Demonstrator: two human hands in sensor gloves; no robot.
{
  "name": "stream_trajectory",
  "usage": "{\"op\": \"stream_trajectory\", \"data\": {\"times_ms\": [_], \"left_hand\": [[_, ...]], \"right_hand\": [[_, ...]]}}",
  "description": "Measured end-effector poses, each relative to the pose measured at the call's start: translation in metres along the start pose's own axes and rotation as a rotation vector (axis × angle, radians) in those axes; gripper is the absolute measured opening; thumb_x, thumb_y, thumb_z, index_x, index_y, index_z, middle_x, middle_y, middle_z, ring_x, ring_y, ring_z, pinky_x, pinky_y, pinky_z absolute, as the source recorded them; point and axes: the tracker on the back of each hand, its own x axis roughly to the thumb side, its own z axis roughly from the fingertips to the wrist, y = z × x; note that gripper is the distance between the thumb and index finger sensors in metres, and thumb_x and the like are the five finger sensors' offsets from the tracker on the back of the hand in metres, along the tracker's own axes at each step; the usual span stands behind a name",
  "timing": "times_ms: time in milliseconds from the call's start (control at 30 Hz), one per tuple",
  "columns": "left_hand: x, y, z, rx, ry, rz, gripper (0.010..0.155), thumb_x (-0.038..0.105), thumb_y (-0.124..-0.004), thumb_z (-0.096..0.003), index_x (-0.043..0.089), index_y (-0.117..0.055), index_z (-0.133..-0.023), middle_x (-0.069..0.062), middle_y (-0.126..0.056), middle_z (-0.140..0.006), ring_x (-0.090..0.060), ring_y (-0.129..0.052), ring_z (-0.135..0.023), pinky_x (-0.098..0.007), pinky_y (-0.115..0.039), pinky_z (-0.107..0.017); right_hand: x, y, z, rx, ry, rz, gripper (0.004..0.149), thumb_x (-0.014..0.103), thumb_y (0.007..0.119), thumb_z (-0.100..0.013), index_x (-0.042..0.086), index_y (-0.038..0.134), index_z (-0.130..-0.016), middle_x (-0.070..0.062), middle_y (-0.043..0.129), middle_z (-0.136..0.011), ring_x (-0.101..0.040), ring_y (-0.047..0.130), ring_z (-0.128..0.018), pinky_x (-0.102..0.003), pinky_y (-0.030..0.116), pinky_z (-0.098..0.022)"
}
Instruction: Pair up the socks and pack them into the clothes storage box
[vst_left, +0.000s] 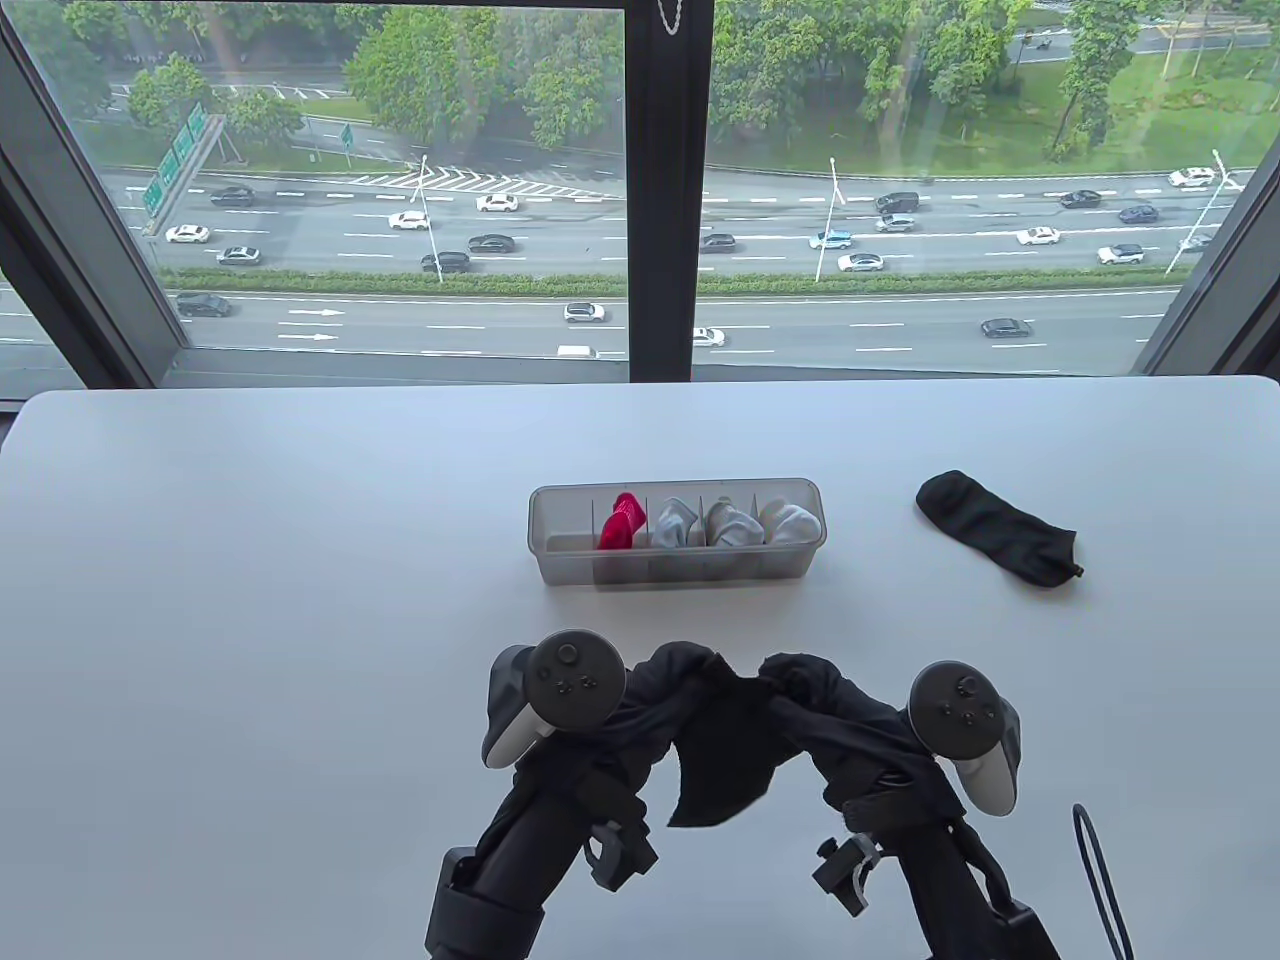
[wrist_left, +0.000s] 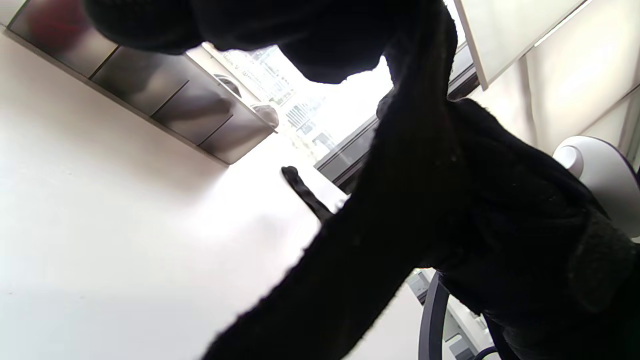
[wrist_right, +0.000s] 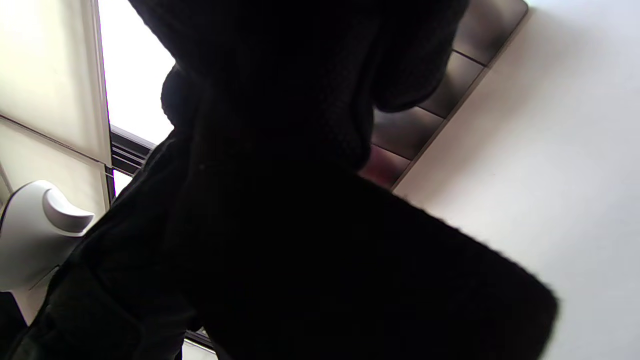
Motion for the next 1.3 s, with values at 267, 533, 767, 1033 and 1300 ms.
{"op": "stream_trajectory", "data": {"times_ms": [267, 533, 767, 1033, 1300], "left_hand": [[-0.032, -0.031, -0.006, -0.048, 0.229, -0.802, 0.074, 0.049, -0.049, -0.0613, 0.020, -0.007, -0.116, -0.017, -0.008, -0.125, -0.049, -0.011, -0.115, -0.076, -0.023, -0.076], [-0.065, -0.004, 0.025, -0.163, 0.387, -0.824, 0.075, 0.057, -0.037, -0.0607, 0.025, 0.010, -0.109, -0.013, 0.021, -0.114, -0.042, 0.020, -0.105, -0.070, 0.000, -0.071], [-0.079, 0.007, 0.033, -0.119, 0.404, -0.711, 0.075, 0.055, -0.038, -0.0611, 0.025, 0.009, -0.110, -0.012, 0.021, -0.114, -0.041, 0.020, -0.105, -0.069, 0.001, -0.070], [-0.083, 0.013, 0.033, -0.094, 0.405, -0.685, 0.073, 0.054, -0.039, -0.0613, 0.026, 0.008, -0.110, -0.011, 0.019, -0.115, -0.039, 0.019, -0.106, -0.068, 0.002, -0.071], [-0.087, 0.008, 0.028, -0.095, 0.432, -0.713, 0.072, 0.054, -0.038, -0.0611, 0.027, 0.008, -0.110, -0.011, 0.018, -0.116, -0.040, 0.018, -0.106, -0.068, 0.001, -0.071]], "right_hand": [[-0.035, 0.018, -0.010, -0.002, 0.230, 0.627, 0.064, 0.037, 0.060, -0.064, 0.009, 0.032, -0.115, -0.029, 0.030, -0.121, -0.054, 0.026, -0.106, -0.071, 0.038, -0.073], [-0.049, 0.065, -0.025, 0.517, 0.309, 0.781, 0.069, 0.051, 0.047, -0.060, 0.018, 0.022, -0.116, -0.017, 0.019, -0.124, -0.040, 0.015, -0.112, -0.063, 0.021, -0.078], [-0.049, -0.016, -0.037, 0.018, 0.401, 0.690, 0.067, 0.051, 0.049, -0.060, 0.021, 0.028, -0.117, -0.021, 0.018, -0.125, -0.044, 0.014, -0.112, -0.063, 0.024, -0.080], [-0.082, -0.136, -0.079, -0.269, 0.636, 0.634, 0.065, 0.053, 0.050, -0.061, 0.028, 0.030, -0.117, -0.013, 0.015, -0.127, -0.041, 0.011, -0.114, -0.060, 0.021, -0.083], [-0.125, -0.191, -0.116, -0.246, 0.954, 0.620, 0.068, 0.062, 0.042, -0.057, 0.044, 0.015, -0.117, -0.024, -0.005, -0.123, -0.054, -0.001, -0.109, -0.064, 0.013, -0.083]]}}
